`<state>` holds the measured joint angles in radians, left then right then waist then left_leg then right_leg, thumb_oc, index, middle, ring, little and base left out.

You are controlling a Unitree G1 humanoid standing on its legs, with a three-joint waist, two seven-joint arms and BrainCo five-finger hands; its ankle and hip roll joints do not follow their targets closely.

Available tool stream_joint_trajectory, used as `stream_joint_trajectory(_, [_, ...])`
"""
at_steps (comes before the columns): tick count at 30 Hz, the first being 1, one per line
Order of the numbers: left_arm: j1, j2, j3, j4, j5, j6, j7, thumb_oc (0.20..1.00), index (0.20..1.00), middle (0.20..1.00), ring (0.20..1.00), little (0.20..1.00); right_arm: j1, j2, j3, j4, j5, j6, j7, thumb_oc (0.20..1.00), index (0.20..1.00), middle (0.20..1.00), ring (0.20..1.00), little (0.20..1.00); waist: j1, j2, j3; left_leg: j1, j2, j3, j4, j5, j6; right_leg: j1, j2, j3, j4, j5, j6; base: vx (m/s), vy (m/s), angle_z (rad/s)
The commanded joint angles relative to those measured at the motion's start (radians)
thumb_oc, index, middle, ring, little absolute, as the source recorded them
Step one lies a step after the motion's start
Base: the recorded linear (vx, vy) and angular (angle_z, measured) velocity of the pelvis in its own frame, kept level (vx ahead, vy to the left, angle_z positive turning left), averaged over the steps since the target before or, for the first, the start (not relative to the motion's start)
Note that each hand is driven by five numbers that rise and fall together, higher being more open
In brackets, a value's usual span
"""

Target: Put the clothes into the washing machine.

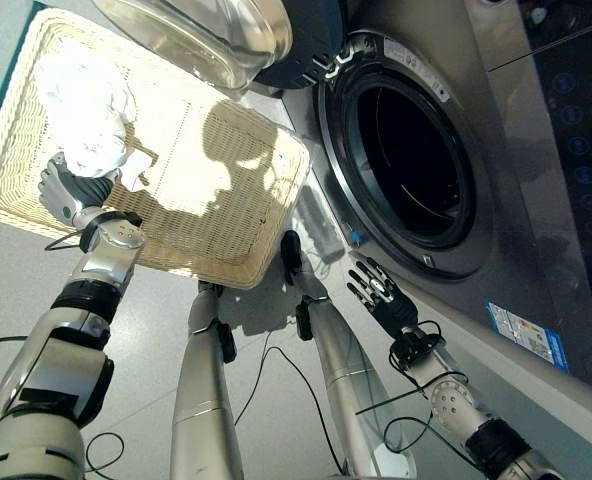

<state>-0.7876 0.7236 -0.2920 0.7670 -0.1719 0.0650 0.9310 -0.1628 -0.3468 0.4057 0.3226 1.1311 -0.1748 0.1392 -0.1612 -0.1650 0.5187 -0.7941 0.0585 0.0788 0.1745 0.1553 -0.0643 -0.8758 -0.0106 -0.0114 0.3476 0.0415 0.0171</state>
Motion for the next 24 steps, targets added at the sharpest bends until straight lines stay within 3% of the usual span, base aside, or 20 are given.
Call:
stream_joint_trajectory(1, [0.033, -0.018, 0.081, -0.069, -0.001, -0.091, 0.024, 0.2, 0.2, 0.2, 0.2, 0.2, 0.035, -0.001, -0.059, -0.059, -0.038, -0.058, -0.046, 1.0, 1.0, 1.0, 1.0, 1.0, 0.026, 0.071, 0.001, 0.06, -0.082, 0.049, 0.035, -0.093, -0.004, 0.078, 0.037, -0.063, -0.12, 0.05, 0.026, -0.07, -0.158, 0.16])
stream_joint_trajectory(5, [0.087, -0.05, 0.099, -0.126, 0.007, -0.163, -0.018, 0.2, 0.2, 0.2, 0.2, 0.2, 0.02, 0.004, -0.085, -0.075, -0.096, -0.081, -0.085, 1.0, 1.0, 1.0, 1.0, 1.0, 0.051, 0.095, 0.001, 0.118, -0.073, 0.03, -0.025, -0.063, -0.01, 0.133, 0.027, -0.084, -0.123, 0.034, 0.027, -0.06, -0.092, 0.09])
stream_joint_trajectory(6, [0.106, -0.073, 0.1, -0.159, 0.013, -0.202, -0.06, 0.2, 0.2, 0.2, 0.2, 0.2, 0.005, 0.003, -0.099, -0.084, -0.146, -0.087, -0.104, 1.0, 1.0, 1.0, 1.0, 1.0, 0.063, 0.109, 0.001, 0.148, -0.067, 0.026, -0.056, -0.049, -0.015, 0.162, 0.02, -0.099, -0.124, 0.024, 0.029, -0.04, -0.028, 0.12])
stream_joint_trajectory(11, [0.192, -0.109, 0.08, -0.297, 0.072, -0.273, -0.198, 0.2, 0.2, 0.2, 0.2, 0.2, -0.026, 0.004, -0.139, -0.106, -0.205, -0.123, -0.128, 1.0, 1.0, 1.0, 1.0, 1.0, 0.102, 0.146, 0.001, 0.203, -0.058, 0.004, -0.113, -0.022, -0.019, 0.213, 0.003, -0.141, -0.102, -0.001, 0.036, -0.04, -0.078, 0.15])
stream_joint_trajectory(17, [0.308, -0.12, 0.061, -0.484, 0.147, -0.333, -0.32, 0.2, 0.2, 0.2, 0.2, 0.2, -0.045, 0.006, -0.157, -0.151, -0.267, -0.146, -0.15, 1.0, 1.0, 1.0, 1.0, 1.0, 0.136, 0.161, 0.001, 0.246, -0.06, -0.02, -0.154, -0.01, -0.016, 0.264, -0.008, -0.173, -0.126, -0.001, 0.044, -0.03, -0.064, 0.2])
stream_joint_trajectory(21, [0.376, -0.124, 0.042, -0.587, 0.213, -0.38, -0.384, 0.2, 0.2, 0.2, 0.2, 0.2, -0.055, -0.003, -0.156, -0.19, -0.302, -0.128, -0.148, 1.0, 1.0, 1.0, 1.0, 1.0, 0.156, 0.165, 0.001, 0.255, -0.067, -0.035, -0.143, -0.018, -0.011, 0.283, -0.022, -0.191, -0.13, 0.001, 0.048, -0.03, -0.023, 0.19])
stream_joint_trajectory(24, [0.413, -0.12, 0.031, -0.659, 0.226, -0.416, -0.445, 0.2, 0.2, 0.2, 0.2, 0.2, -0.072, -0.025, -0.138, -0.217, -0.411, -0.09, -0.171, 1.0, 1.0, 1.0, 1.0, 1.0, 0.168, 0.167, 0.001, 0.26, -0.07, -0.039, -0.135, -0.021, -0.008, 0.297, -0.031, -0.204, -0.135, 0.003, 0.052, -0.02, 0.007, 0.11])
